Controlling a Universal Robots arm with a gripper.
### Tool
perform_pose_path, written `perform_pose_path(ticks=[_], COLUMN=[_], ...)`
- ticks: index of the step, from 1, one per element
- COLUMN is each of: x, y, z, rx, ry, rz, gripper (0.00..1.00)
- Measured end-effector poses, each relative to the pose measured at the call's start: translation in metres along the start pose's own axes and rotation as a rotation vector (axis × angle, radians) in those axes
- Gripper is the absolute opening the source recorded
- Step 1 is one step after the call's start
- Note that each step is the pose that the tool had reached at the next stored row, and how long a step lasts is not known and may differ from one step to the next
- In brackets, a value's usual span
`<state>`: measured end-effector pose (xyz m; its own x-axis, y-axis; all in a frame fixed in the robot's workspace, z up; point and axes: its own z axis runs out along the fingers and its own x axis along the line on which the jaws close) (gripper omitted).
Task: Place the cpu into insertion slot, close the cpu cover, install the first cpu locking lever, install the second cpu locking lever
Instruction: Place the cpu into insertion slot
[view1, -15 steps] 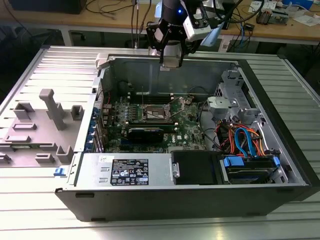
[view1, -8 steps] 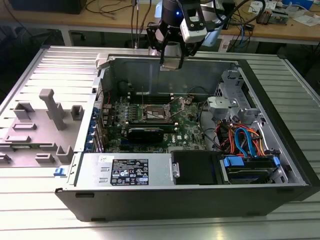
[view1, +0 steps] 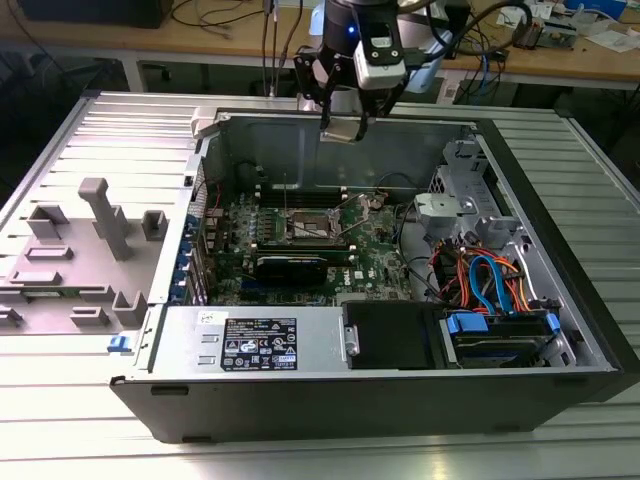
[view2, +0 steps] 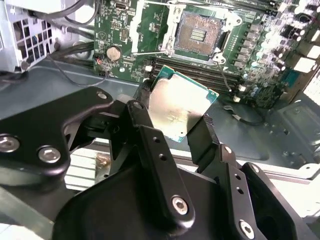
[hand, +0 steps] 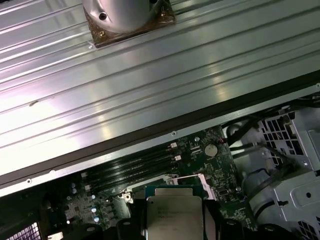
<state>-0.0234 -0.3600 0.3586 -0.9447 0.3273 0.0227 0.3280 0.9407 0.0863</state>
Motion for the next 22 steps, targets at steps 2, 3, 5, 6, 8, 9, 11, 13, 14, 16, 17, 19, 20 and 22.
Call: perform_pose_path(ticks=[2, 3, 5, 6, 8, 9, 11, 13, 14, 16, 17, 19, 20, 22], x=[0.0, 0.0, -0.0001, -0.0001, -0.0001, -0.0001, -0.0002, -0.0002, -0.0002, -0.0002, -0.0002, -0.0005, -0.0005, -0.0005], y=[-0.0003, -0.0003, -0.0003, -0.0003, -0.0004, -0.0004, -0.0005, -0.0006, -0.0006, -0.0006, -0.0007, -0.0013, -0.0013, -0.0014], z=[0.0003, 0.0003, 0.0003, 0.0003, 0.0003, 0.0003, 0.0003, 0.0003, 0.0003, 0.0003, 0.0003, 0.0005, 0.0007, 0.0018], rx=[0.0001, 0.0001, 0.0001, 0.0001, 0.0001, 0.0001, 0.0002, 0.0001, 0.0002, 0.0001, 0.0002, 0.0016, 0.0018, 0.0014], ry=[0.0003, 0.0003, 0.0003, 0.0003, 0.0003, 0.0003, 0.0003, 0.0003, 0.0003, 0.0003, 0.0002, -0.0009, -0.0019, -0.0059], rz=[0.014, 0.014, 0.014, 0.014, 0.014, 0.014, 0.014, 0.014, 0.014, 0.014, 0.014, 0.022, 0.033, 0.075], gripper=[0.54, 0.54, 0.54, 0.54, 0.54, 0.54, 0.54, 0.54, 0.54, 0.54, 0.54, 0.54, 0.54, 0.54])
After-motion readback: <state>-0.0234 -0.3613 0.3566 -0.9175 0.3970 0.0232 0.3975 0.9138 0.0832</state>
